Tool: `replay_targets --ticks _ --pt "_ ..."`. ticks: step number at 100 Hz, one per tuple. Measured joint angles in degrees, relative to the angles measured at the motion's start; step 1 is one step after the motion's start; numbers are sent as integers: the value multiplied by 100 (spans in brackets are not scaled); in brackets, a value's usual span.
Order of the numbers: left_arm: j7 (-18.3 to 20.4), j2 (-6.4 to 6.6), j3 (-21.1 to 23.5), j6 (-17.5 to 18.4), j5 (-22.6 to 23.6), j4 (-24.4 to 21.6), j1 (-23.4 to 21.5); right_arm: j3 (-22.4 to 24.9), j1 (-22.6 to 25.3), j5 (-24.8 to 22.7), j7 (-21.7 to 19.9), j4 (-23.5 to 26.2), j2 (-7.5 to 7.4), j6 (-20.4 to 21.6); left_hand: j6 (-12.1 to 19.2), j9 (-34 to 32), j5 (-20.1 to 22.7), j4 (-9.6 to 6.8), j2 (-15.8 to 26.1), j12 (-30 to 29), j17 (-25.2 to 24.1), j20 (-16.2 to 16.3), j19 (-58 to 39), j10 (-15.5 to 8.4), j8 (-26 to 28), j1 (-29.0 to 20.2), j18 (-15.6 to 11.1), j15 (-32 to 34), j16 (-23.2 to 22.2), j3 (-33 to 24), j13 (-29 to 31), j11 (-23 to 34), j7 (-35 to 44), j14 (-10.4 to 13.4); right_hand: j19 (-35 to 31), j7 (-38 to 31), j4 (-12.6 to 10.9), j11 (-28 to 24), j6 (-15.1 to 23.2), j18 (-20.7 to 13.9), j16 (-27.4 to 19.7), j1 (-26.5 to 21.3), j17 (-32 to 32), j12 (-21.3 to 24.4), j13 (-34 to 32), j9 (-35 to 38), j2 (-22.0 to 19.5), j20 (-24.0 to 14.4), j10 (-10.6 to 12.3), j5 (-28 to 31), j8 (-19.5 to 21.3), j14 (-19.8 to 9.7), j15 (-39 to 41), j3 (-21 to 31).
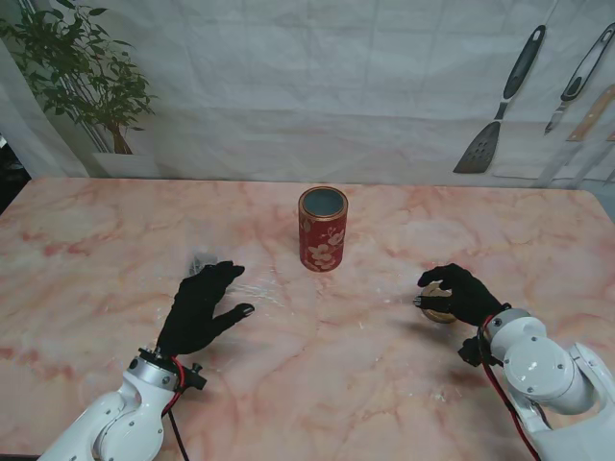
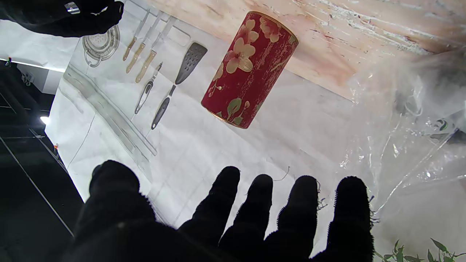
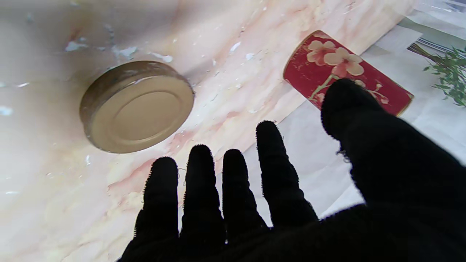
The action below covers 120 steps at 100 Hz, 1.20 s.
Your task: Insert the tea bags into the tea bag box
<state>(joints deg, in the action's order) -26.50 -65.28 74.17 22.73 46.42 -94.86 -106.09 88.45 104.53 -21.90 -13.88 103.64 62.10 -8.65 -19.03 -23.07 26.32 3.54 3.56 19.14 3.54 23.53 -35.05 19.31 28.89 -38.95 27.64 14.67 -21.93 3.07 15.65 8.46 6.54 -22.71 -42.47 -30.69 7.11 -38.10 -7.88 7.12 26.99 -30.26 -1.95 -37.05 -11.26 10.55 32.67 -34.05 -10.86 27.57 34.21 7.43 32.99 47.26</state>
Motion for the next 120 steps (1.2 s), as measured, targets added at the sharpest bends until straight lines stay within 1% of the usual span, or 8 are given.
replay_targets --ticks 11,33,59,88,95,102,107,120 --pt "-15 0 3 35 11 0 0 -22 -52 -257 -5 -115 -21 16 0 0 0 0 0 0 2 0 -65 0 0 -2 0 0 0 0 4 26 0 0 593 225 0 803 120 -204 -289 6 -107 318 150 0 13 49 76 -232 -153 -143 -672 67" --pt "-15 0 -24 129 -5 15 16 -60 -130 -760 46 -404 -49 138 0 0 0 0 0 0 57 0 -152 0 0 -2 0 0 0 0 7 45 0 0 1372 677 0 1756 538 -425 -652 147 -186 527 310 -13 229 78 219 -761 -427 -339 -1443 227" --pt "16 -1 -51 237 -45 52 40 -246 -358 -1053 179 -962 -82 155 1 0 1 0 -1 0 84 0 -287 0 0 -3 0 0 0 0 19 49 0 0 1662 1038 0 2497 1098 -475 -804 244 -187 540 379 -144 504 124 286 -1306 -566 -419 -1988 302" --pt "128 5 -55 308 -74 53 59 -534 -672 -1446 314 -1502 -108 310 4 0 1 -1 -2 0 192 64 -489 0 0 -5 0 1 0 0 70 84 1 0 1946 1249 0 3029 1371 -476 -880 386 -258 540 389 -209 579 124 314 -1833 -716 -480 -2325 244" --pt "141 5 -62 325 -85 57 72 -616 -762 -1515 416 -1652 -112 382 6 0 1 -1 -2 0 204 65 -551 0 0 -5 0 1 0 0 70 84 1 0 2039 1382 0 3165 1427 -476 -881 386 -261 528 389 -209 579 124 319 -1956 -758 -481 -2358 242" --pt "160 7 -67 338 -89 59 83 -683 -854 -1489 481 -1802 -112 491 6 0 1 -1 -2 0 216 67 -558 0 0 -5 0 1 0 0 71 84 1 0 2040 1882 0 3271 1476 -476 -882 386 -251 501 389 -209 579 124 328 -2008 -920 -481 -2380 210" --pt "173 8 -70 345 -89 59 89 -743 -919 -1483 555 -1899 -112 535 7 0 1 -1 -2 0 221 115 -613 0 0 -5 0 1 0 0 71 84 1 0 2041 2685 0 3353 1511 -476 -882 386 -217 466 389 -210 579 124 345 -2003 -474 -481 -2380 210" --pt "216 13 -71 356 -88 60 98 -886 -1066 -1487 701 -2084 -108 595 8 0 1 -1 -2 -1 239 128 -630 0 0 -6 0 1 0 0 73 90 2 0 2042 3098 0 3459 1518 -475 -882 382 -106 525 389 -210 649 22 346 -1999 -295 -481 -2337 220"
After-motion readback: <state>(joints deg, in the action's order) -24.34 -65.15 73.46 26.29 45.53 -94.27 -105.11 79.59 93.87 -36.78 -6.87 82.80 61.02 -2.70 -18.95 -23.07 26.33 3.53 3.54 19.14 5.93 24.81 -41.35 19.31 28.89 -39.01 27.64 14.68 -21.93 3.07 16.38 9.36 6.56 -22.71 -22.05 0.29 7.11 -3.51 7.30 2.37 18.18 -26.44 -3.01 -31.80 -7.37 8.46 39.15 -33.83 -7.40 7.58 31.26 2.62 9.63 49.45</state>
